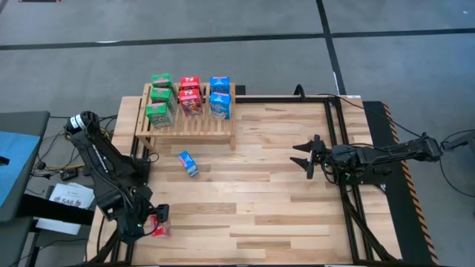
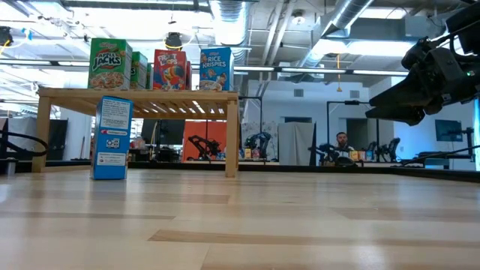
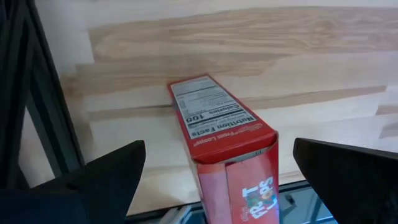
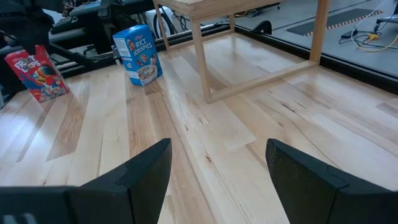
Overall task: Stack cereal on shelf
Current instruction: Put the red cereal box on the shelf aligned with the other red cereal box
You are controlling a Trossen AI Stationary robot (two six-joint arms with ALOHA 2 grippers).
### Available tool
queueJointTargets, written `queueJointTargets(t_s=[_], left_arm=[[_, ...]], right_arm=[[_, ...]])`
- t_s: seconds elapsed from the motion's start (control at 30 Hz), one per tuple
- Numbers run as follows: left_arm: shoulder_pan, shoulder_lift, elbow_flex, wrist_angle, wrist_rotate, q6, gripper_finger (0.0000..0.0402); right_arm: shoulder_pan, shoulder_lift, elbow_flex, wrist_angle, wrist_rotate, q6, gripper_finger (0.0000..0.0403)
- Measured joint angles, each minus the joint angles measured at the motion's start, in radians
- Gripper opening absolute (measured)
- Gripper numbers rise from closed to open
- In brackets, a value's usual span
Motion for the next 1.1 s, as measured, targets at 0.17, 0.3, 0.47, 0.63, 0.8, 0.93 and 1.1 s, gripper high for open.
queueJointTargets(t_s=[0.17,0.3,0.47,0.63,0.8,0.93,1.1], left_arm=[[0.0,-0.001,-0.01,0.003,0.001,0.044,0.0398],[0.0,-0.001,-0.024,0.005,0.006,-0.016,0.0398],[0.0,-0.001,-0.028,0.012,0.023,-0.055,0.0381],[0.0,-0.001,-0.028,0.033,0.023,-0.062,0.0337],[0.0,-0.001,-0.028,0.04,0.021,-0.064,0.028],[0.005,-0.001,-0.028,0.044,0.018,-0.064,0.0239],[0.015,-0.001,-0.028,0.044,0.016,-0.041,0.0199]], right_arm=[[0.0,0.0,0.0,0.0,0.0,0.0,0.0286],[0.0,0.0,0.0,0.0,0.0,0.0,0.0286],[0.0,0.0,0.0,0.0,0.0,0.0,0.0286],[0.0,0.0,0.0,0.0,0.0,0.0,0.0286],[0.0,0.0,0.0,0.0,0.0,0.0,0.0286],[0.0,0.0,0.0,0.0,0.0,0.0,0.0286],[0.0,0.0,0.0,0.0,0.0,0.0,0.0286]])
